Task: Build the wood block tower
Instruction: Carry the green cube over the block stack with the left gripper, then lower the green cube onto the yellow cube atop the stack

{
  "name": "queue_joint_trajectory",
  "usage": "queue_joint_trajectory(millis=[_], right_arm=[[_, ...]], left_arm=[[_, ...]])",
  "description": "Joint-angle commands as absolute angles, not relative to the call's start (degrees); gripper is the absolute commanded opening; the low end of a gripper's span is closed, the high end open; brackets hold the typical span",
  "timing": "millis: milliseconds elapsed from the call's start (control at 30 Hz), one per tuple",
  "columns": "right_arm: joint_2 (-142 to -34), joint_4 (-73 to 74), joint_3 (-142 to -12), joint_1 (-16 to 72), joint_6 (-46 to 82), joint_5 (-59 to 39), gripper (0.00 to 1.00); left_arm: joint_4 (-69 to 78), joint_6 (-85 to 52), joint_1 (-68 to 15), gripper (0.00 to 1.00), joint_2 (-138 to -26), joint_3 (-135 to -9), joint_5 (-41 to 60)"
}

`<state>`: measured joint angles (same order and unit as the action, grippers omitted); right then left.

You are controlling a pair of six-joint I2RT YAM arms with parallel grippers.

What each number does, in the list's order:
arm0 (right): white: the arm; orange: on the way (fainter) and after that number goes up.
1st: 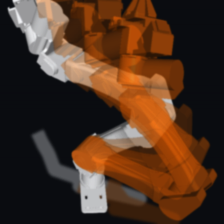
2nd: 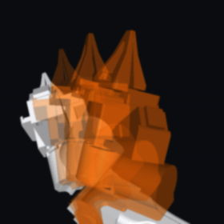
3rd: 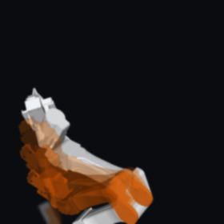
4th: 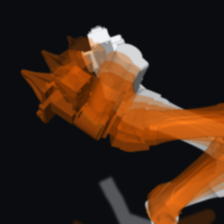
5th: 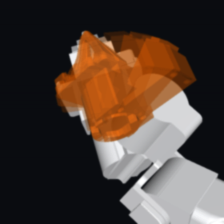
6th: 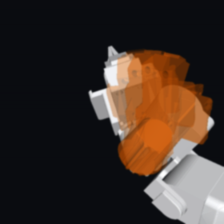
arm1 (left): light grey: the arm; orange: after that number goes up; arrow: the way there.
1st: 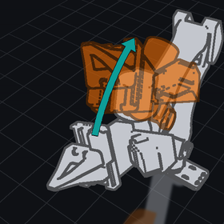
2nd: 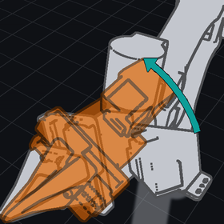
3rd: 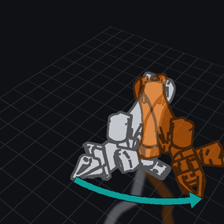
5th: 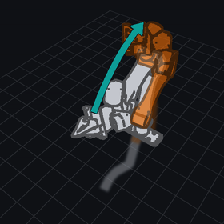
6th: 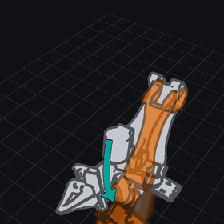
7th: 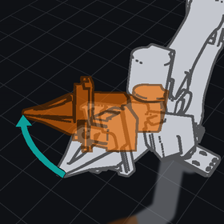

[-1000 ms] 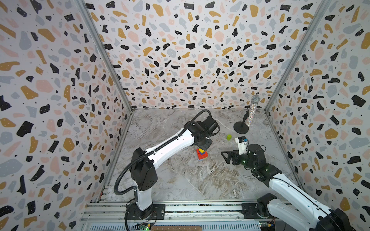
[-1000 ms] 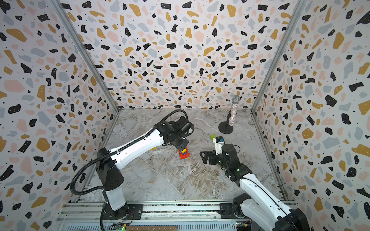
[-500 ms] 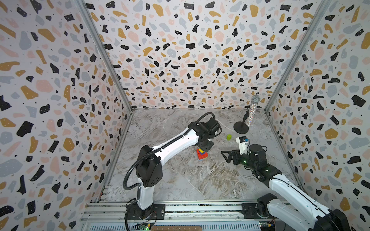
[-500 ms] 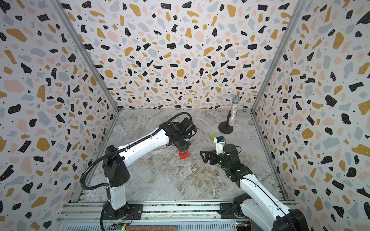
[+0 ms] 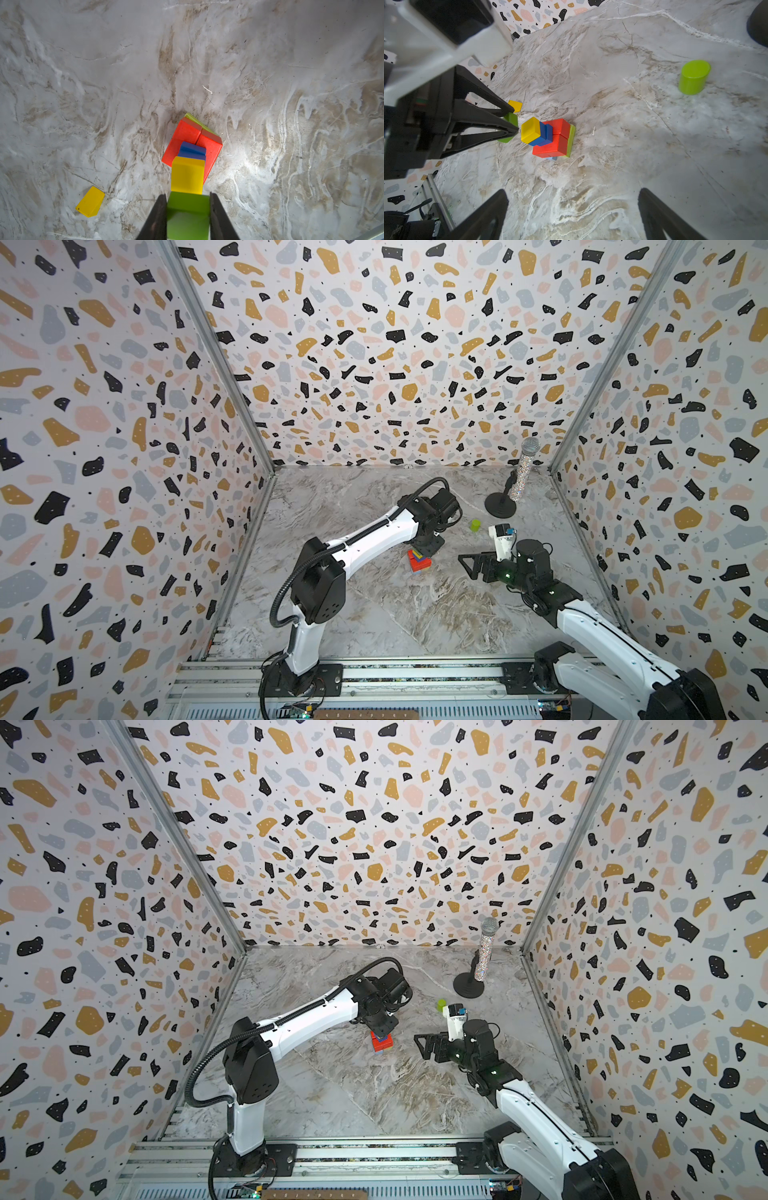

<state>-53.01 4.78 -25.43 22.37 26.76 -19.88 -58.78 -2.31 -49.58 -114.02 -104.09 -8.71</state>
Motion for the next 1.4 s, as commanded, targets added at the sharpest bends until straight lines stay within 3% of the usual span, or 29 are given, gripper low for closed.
queue_joint_trajectory(millis=[0,1367], right_arm=[[-52.98,5.93,-25.14,22.11,26.72,-20.54,0.99],[-52.45,6.07,-24.25,21.80,26.74,-21.05,0.99]], left_arm=[[-59.29,-1.71,-49.85,0.28,-114.34,-105.86,-9.78],[-59.41,-1.54,-49.16,0.27,-117.60,-107.31,-10.57]])
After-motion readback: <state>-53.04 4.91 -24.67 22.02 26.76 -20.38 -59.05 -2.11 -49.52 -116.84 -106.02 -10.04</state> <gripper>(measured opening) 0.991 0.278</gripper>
